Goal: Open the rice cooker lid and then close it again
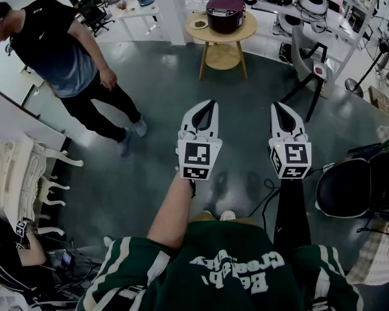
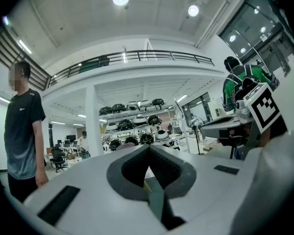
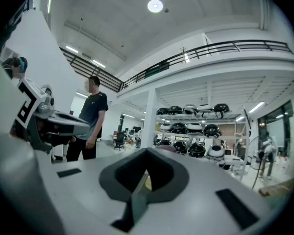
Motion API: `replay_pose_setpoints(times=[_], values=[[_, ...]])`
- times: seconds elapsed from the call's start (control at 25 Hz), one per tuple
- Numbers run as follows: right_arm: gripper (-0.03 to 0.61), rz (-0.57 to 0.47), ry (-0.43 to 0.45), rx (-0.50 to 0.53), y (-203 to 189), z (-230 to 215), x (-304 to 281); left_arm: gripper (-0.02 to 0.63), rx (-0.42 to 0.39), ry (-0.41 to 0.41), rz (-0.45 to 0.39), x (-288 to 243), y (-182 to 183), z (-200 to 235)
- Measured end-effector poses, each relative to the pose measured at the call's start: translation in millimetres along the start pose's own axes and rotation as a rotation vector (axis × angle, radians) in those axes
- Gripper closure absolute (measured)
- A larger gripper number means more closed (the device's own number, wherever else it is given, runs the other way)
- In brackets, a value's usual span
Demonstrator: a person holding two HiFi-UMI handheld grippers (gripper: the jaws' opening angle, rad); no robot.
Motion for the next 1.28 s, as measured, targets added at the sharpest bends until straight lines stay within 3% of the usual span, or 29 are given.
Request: replay_pose_setpoints(times=[0.44, 0.48, 0.52, 0.6, 0.68, 0.88, 1.28], values=[[0.572, -0.016, 0.007, -0.019, 3, 10, 1, 0.612, 0.024, 0.014, -0.011, 13, 3, 8], [0.547, -0.018, 0.012, -0.019, 2, 12, 1, 0.611, 0.025, 0.017, -0.014, 15, 3, 9], [0.519, -0.019, 0.019, -0.019, 2, 14, 1, 0.586, 0.027, 0.017, -0.019, 17, 3, 11], [0.44, -0.024, 0.034, -0.016, 3, 18, -1, 0.472, 0.038, 0.005, -0.027, 18, 4, 14], [0.407, -0.035, 0.041, -0.017, 4, 19, -4, 0.432, 0.04, -0.014, -0.034, 15, 4, 16], [0.379, -0.045, 0.052, -0.013, 5, 11, -31, 0.376, 0.037, -0.029, -0.038, -12, 3, 27], [0.364, -0.044, 0.062, 0.001, 23, -12, -141, 0.37, 0.052, -0.038, -0.043, -112, 8, 90]])
Point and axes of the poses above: the fingertips, and each gripper's own axes: x backward along the fingers, z to its left, y out of its top, the point moved 4 cm from there along x, backward along the fingers, and after that the axes turned 5 degrees about z, right-handed, at the moved point
